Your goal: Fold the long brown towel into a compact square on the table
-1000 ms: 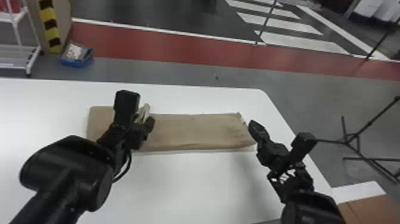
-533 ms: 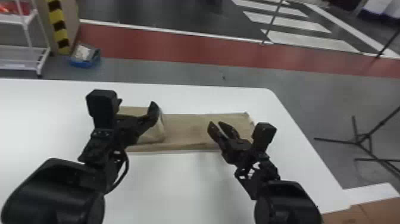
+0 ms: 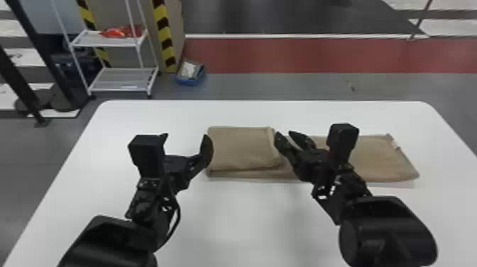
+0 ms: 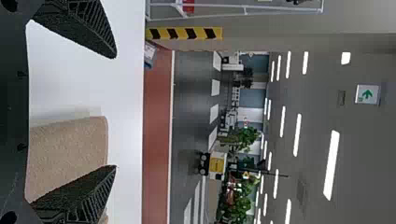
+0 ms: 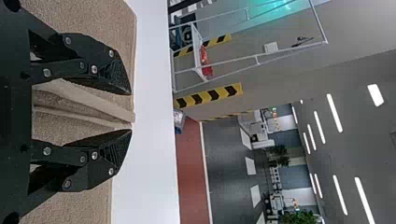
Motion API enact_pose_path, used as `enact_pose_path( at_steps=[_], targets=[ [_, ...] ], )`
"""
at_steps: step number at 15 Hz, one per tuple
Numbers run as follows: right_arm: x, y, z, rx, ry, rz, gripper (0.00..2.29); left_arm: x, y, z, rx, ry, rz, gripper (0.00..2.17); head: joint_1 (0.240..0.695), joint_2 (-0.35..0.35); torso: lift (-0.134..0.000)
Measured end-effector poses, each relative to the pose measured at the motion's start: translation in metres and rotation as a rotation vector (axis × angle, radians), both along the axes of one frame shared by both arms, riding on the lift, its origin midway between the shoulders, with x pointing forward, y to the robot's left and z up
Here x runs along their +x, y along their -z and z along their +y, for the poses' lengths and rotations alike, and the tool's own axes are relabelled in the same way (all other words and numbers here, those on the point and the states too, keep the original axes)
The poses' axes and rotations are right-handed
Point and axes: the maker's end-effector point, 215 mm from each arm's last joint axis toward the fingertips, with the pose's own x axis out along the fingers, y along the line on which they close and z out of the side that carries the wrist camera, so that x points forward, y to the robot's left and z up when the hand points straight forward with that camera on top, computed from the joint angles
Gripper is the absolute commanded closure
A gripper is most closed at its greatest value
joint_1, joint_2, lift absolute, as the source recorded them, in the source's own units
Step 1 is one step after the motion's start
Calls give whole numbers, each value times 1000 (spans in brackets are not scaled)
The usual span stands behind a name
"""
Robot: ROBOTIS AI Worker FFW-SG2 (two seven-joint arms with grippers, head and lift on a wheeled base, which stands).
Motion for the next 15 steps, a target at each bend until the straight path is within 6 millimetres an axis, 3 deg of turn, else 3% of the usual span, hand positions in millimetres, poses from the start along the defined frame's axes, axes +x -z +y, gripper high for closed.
enact_pose_path(
  at_steps=[4, 8, 10, 15],
  targets=[
    [12, 17, 17, -56, -29, 25, 714, -8, 11, 17, 5, -10, 20, 26, 695, 88, -123],
    [19, 32, 15, -99, -17, 44, 714, -11, 20, 20, 6, -7, 35, 26, 695, 92, -123],
    [20, 35, 16, -117, -20, 46, 313, -11, 23, 22, 6, -3, 41, 26, 695, 93, -123],
    [23, 36, 22, -136, -34, 48, 286, -12, 26, 25, 4, -6, 48, 26, 695, 103, -123]
  ],
)
